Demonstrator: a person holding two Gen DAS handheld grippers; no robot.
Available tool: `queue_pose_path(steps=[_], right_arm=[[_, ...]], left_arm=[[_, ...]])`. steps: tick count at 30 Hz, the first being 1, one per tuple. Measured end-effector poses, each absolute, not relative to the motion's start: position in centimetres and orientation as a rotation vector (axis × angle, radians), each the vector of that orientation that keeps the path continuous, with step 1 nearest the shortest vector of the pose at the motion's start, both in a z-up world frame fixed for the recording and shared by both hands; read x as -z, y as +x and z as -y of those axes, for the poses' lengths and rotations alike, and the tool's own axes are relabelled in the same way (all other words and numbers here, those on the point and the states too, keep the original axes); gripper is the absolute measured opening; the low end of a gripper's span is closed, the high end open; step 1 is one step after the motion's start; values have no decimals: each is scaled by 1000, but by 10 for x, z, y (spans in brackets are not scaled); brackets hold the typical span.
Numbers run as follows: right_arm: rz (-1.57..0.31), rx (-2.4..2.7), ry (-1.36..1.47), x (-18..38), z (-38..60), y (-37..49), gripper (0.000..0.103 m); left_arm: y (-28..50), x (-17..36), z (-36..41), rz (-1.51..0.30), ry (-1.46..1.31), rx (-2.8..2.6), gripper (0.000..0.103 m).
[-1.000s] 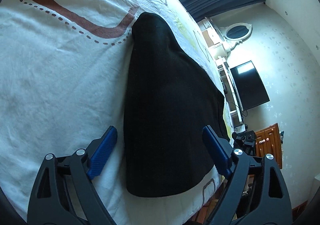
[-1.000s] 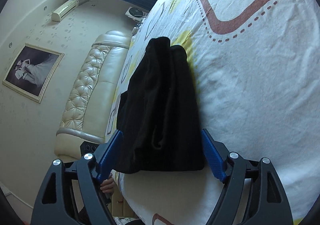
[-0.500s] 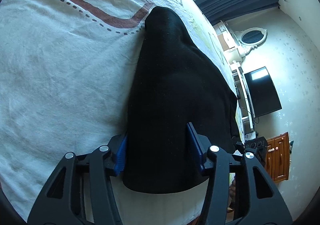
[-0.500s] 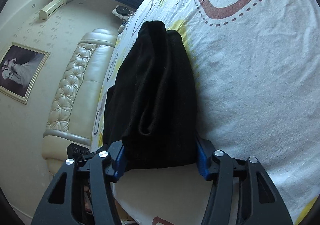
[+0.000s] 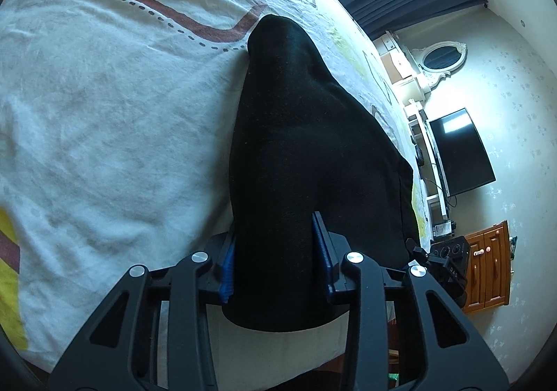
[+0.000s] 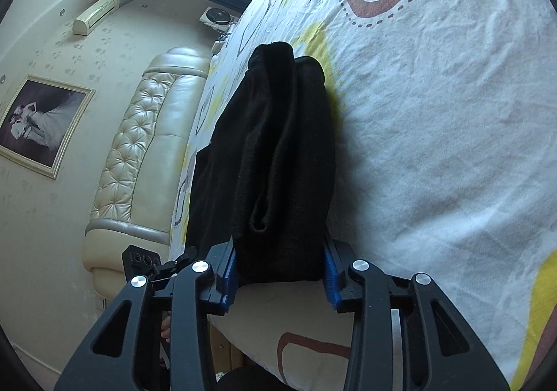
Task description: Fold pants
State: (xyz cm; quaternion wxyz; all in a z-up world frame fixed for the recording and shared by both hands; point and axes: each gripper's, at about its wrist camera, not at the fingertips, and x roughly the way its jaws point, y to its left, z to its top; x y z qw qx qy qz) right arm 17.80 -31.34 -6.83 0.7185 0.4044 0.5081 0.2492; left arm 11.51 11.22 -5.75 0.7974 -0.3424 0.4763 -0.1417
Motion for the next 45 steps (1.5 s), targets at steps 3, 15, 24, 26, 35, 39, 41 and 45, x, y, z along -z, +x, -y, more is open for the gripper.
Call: queue_pose_path(steps=[3, 15, 24, 26, 35, 39, 41, 45], right_arm=[[-1131, -552, 909, 71, 312, 165, 40], [-1139, -554, 917, 76, 314, 148, 40], [-1141, -559, 935, 78, 312, 148, 40], [-1143, -563, 946, 79, 313, 148, 40], [-1127, -584, 1095, 83, 325, 143, 60], [-1130, -585, 1124, 78, 332, 135, 68], [-1141, -586, 1114, 76, 334, 130, 72], [-1171, -560, 1077, 70, 337, 121, 76]], left_arm=[[105, 58, -112, -1027, -725, 303, 36], [92, 65, -121, -1027, -754, 310, 37], [89, 69, -122, -1031, -768, 310, 43], [88, 72, -123, -1040, -801, 311, 49], [93, 68, -112, -1057, -829, 402, 97], [88, 62, -98, -1062, -731, 357, 98], [85, 59, -93, -1066, -679, 342, 98], [75, 53, -80, -1083, -574, 298, 98]])
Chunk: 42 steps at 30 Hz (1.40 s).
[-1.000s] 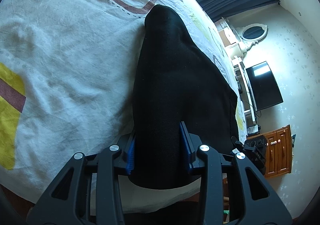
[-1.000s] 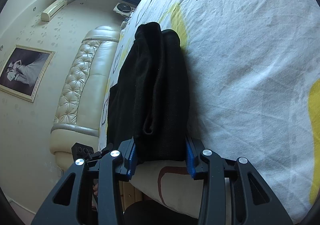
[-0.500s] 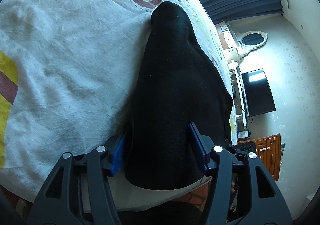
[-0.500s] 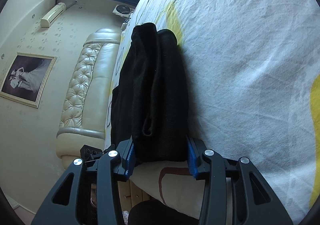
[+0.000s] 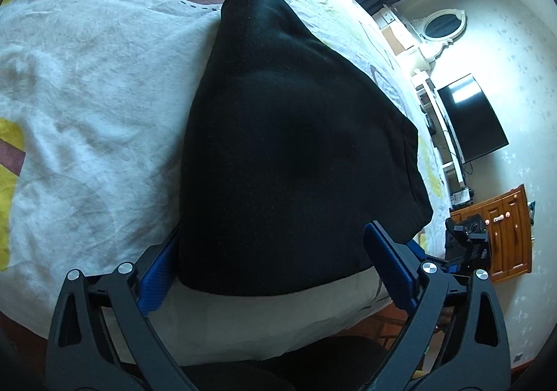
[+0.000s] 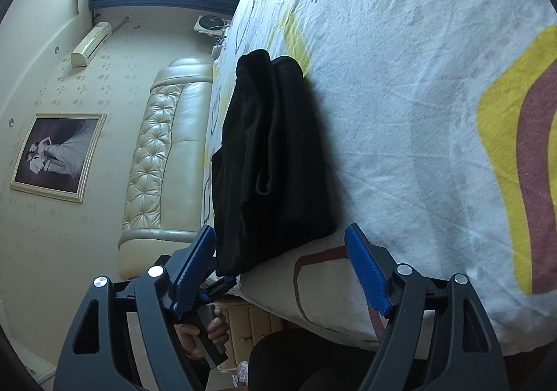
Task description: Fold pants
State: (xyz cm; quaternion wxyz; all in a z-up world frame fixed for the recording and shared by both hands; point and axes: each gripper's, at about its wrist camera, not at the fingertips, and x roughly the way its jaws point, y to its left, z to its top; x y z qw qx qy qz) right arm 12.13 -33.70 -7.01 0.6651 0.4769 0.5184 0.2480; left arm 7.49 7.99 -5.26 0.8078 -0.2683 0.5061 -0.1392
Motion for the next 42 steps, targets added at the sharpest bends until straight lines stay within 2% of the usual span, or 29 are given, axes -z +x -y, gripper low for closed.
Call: queue_pose_path(steps=[4, 6, 15, 23, 30, 36, 42], right_arm=[[-1211, -527, 1012, 67, 335, 113, 77], [-1215, -523, 986, 66, 333, 112, 82], [-1200, -490, 902, 62, 326, 110, 86], [-1186, -447, 796, 52, 312, 105, 86], [-1176, -367, 566, 32, 287, 94, 86], [-1101, -243, 349, 10, 278, 72, 86], [-983, -252, 148, -9, 249, 63, 86]], left_arm=[[62, 47, -69, -1088, -452, 231, 98], [56, 46, -63, -1094, -406, 202, 100], [39, 53, -37, -1114, -136, 113, 100], [31, 51, -41, -1106, -158, 44, 100], [4, 32, -47, -1030, -152, -66, 100], [-24, 18, -44, -1007, -72, -145, 100], [-27, -4, -36, -908, -59, -153, 100]])
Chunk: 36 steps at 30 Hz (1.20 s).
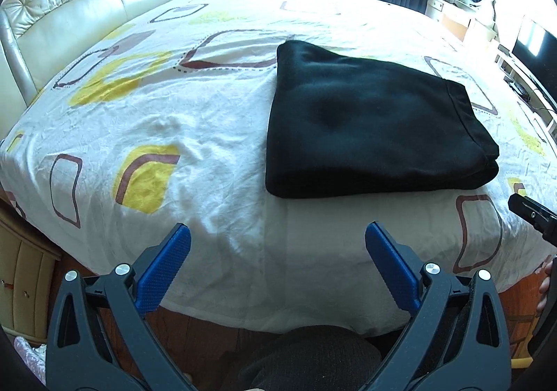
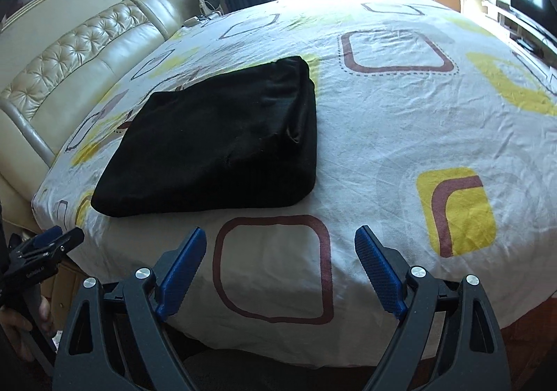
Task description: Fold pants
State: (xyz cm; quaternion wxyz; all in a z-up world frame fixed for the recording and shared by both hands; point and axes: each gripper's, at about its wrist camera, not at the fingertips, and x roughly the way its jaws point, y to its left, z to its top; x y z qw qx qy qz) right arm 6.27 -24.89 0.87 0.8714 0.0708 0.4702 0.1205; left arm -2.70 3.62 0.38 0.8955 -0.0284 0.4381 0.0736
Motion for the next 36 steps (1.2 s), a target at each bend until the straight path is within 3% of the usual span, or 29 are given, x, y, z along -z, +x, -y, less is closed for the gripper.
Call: queue_pose_path(steps=[36], right_arm=[[-970, -283, 138, -11, 229, 56, 86]], left_arm=[[-27, -21, 4, -796, 14, -108, 100]])
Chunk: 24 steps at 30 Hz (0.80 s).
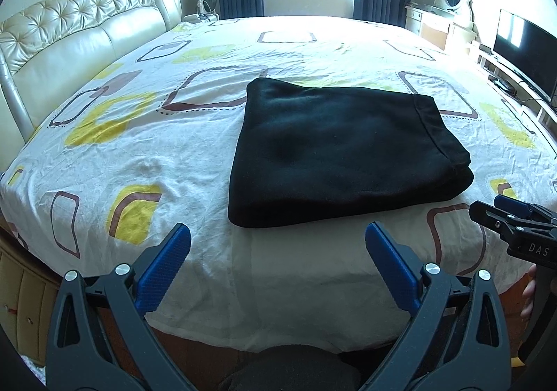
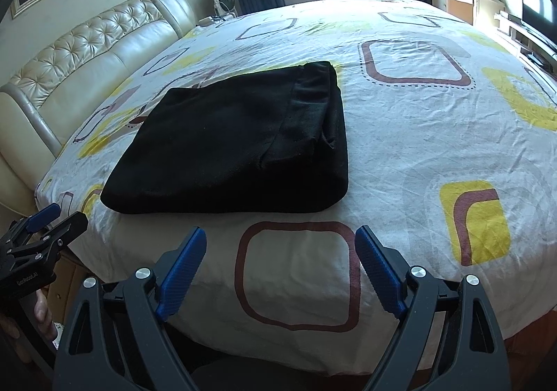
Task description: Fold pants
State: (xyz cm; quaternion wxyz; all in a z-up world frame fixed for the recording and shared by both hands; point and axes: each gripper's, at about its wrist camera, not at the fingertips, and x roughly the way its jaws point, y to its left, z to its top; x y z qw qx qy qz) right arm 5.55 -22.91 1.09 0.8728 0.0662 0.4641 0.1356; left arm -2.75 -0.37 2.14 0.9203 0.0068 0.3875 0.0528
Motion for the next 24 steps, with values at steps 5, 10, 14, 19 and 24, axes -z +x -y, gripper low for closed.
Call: queue_pose_path(steps=[5, 10, 14, 19, 24], right_arm=[[-973, -279, 139, -11, 228, 55, 86], [-980, -277, 141, -9, 229, 55, 86], [-984, -277, 140, -8, 228, 55, 86], [-990, -280, 139, -7, 227, 55, 86], [-994, -284, 137, -6, 226, 54, 86]], left_arm=[[-26, -21, 1, -805, -17, -105, 100], [-25, -18, -3, -823, -34, -123, 100], [-25, -18, -4, -825, -35, -130, 100], [-25, -20, -5, -819, -49, -124, 100], [-25, -22, -7, -816, -61, -127, 100]])
